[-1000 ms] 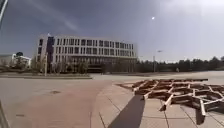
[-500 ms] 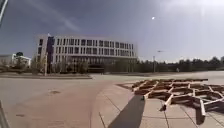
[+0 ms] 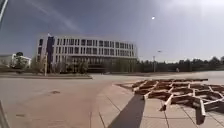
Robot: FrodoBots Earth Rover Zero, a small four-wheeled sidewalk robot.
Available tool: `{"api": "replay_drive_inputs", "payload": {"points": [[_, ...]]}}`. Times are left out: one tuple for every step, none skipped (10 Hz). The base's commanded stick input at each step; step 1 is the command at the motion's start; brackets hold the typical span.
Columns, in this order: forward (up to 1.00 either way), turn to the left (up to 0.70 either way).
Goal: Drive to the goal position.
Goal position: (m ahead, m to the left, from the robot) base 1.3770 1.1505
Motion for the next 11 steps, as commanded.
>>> {"api": "replay_drive_inputs", "payload": {"points": [[0.05,0.0],[0.04,0.0],[0.05,0.0],[0.05,0.0],[0.05,0.0],[0.05,0.0],[0.05,0.0],[0.05,0.0],[0.05,0.0],[0.05,0.0],[0.05,0.0]]}}
